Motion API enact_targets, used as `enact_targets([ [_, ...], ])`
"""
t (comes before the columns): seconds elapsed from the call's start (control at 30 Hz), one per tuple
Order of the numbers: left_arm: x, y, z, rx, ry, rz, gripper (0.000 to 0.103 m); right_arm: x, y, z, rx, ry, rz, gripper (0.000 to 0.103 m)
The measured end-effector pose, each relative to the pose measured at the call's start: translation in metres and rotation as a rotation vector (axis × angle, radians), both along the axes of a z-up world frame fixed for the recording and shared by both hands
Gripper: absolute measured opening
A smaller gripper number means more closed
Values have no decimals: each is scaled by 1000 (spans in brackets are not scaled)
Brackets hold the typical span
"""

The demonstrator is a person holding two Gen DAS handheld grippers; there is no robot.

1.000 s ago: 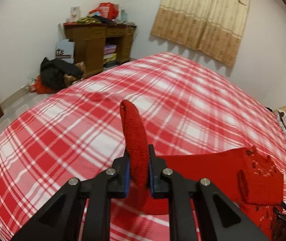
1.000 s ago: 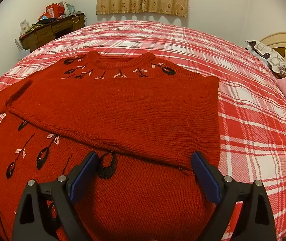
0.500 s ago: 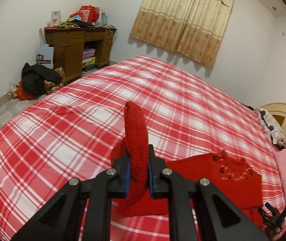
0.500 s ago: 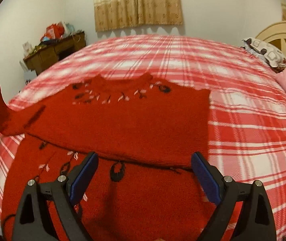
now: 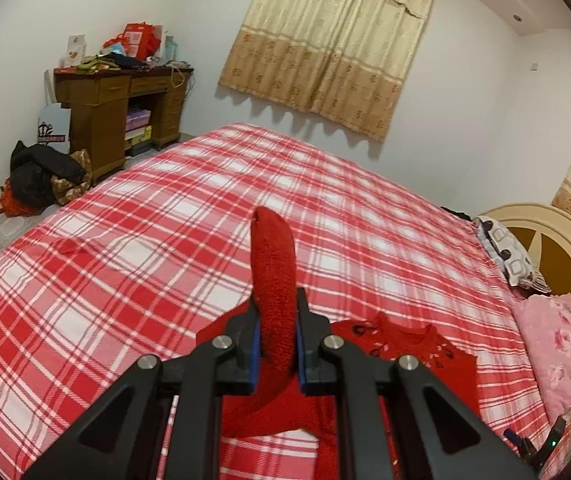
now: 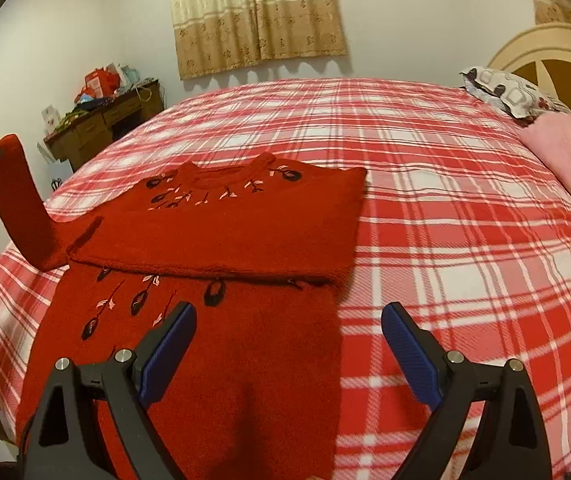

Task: Fold small clothes
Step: 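Lift the held sleeve and carry it across the sweater body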

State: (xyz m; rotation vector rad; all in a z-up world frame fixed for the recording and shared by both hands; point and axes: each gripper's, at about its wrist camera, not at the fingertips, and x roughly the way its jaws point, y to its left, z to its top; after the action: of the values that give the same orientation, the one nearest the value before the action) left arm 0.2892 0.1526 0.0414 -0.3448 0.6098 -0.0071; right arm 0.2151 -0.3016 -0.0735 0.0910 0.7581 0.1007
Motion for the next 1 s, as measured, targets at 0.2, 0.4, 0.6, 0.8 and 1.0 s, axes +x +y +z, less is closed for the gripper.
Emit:
enact_targets([
  [0.2,6,-31,21,13,-40,-50,14,-16,-13,-2,0,-18,-20,94],
  [0.4,16,-60,41,-1,-66,-86,14,-25,-23,-13,-3,-22,-42,94],
  [0.6,24,-93,59,10,-107,-116,14,-26,-29,-20,19,-20,-52,94],
  [0.8,28,-134,69,58,-146,-159,14,-24,-29,-30,31,8,-48,94],
  [1.0,32,-178,75,72,-164,-238,14,-24,-34,-32,50,7,-61,94],
])
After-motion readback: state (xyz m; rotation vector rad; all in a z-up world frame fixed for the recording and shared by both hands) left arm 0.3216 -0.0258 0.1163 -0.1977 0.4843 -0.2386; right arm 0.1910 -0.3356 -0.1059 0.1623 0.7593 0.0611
